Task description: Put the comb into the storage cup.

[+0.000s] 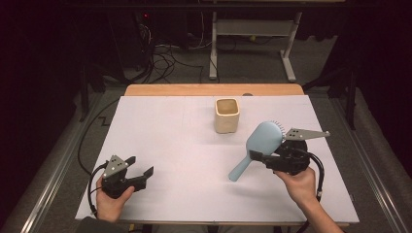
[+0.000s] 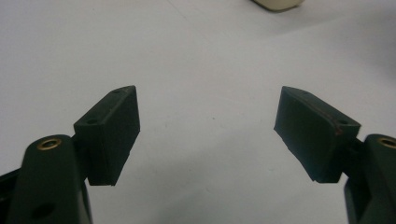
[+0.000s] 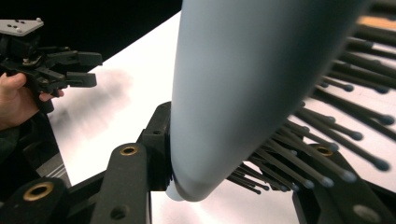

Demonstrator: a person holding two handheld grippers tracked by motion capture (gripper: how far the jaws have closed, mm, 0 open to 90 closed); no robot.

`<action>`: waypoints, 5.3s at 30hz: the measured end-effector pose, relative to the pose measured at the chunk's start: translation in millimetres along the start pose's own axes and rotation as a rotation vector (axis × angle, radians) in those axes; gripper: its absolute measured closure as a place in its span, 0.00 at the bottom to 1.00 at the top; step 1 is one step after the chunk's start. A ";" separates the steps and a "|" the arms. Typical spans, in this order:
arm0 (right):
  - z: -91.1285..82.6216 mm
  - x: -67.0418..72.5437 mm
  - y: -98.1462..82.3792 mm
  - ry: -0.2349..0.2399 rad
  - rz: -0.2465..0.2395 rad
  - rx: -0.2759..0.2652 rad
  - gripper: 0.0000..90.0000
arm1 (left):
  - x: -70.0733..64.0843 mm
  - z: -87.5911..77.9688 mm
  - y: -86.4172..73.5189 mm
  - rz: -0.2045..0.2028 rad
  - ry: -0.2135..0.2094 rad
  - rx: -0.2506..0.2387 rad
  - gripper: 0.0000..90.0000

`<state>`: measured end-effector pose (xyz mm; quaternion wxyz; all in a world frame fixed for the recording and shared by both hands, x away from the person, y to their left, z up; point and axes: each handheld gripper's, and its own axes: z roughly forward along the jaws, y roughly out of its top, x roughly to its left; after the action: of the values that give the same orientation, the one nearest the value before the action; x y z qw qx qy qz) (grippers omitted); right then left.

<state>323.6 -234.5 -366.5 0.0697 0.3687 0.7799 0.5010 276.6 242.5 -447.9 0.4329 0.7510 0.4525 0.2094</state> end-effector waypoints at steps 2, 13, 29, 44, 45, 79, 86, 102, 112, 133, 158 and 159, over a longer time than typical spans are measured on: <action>-0.2 -0.8 1.8 -0.004 -0.002 0.004 0.61 | 1.1 -0.3 0.0 -0.008 -0.003 -0.003 0.26; 0.9 -2.8 12.2 -0.025 -0.023 0.013 0.61 | 1.3 -0.7 -0.1 -0.009 -0.001 -0.005 0.26; 6.3 -7.2 33.1 -0.052 -0.048 0.033 0.61 | 3.0 -0.8 -0.3 -0.013 0.000 -0.006 0.26; 10.0 -10.1 49.3 -0.057 -0.051 0.021 0.61 | 3.1 -0.9 -0.4 -0.013 -0.002 -0.004 0.26; 10.1 -10.5 50.2 -0.059 -0.053 0.020 0.61 | 3.1 -0.8 -0.4 -0.012 -0.002 -0.004 0.26; 11.2 -14.5 87.6 -0.089 -0.057 0.002 0.61 | 2.3 -1.1 -0.5 -0.013 -0.020 -0.007 0.25; 10.6 -16.3 96.9 -0.105 -0.048 -0.011 0.61 | 2.8 -2.1 -0.9 -0.019 -0.015 -0.010 0.25; 11.9 -27.4 116.3 -0.150 -0.029 -0.019 0.61 | 2.4 -1.6 -0.9 -0.017 -0.017 -0.007 0.25; 15.1 -32.1 126.7 -0.171 -0.021 -0.027 0.61 | 2.5 -1.2 -0.8 -0.015 -0.019 -0.006 0.25; 30.5 -47.5 141.9 -0.213 0.022 -0.051 0.61 | 3.1 -1.8 -0.5 -0.009 -0.023 -0.007 0.25; 48.4 -55.0 158.3 -0.272 0.035 -0.067 0.61 | 2.3 -1.8 -0.8 -0.006 -0.028 -0.010 0.25; 49.2 -55.3 158.6 -0.275 0.035 -0.065 0.61 | 2.2 -1.7 -0.8 -0.006 -0.028 -0.011 0.25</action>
<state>467.0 -198.3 -272.9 0.1791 0.4450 0.7397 0.4720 276.1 245.4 -447.9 0.4441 0.7500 0.4476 0.2000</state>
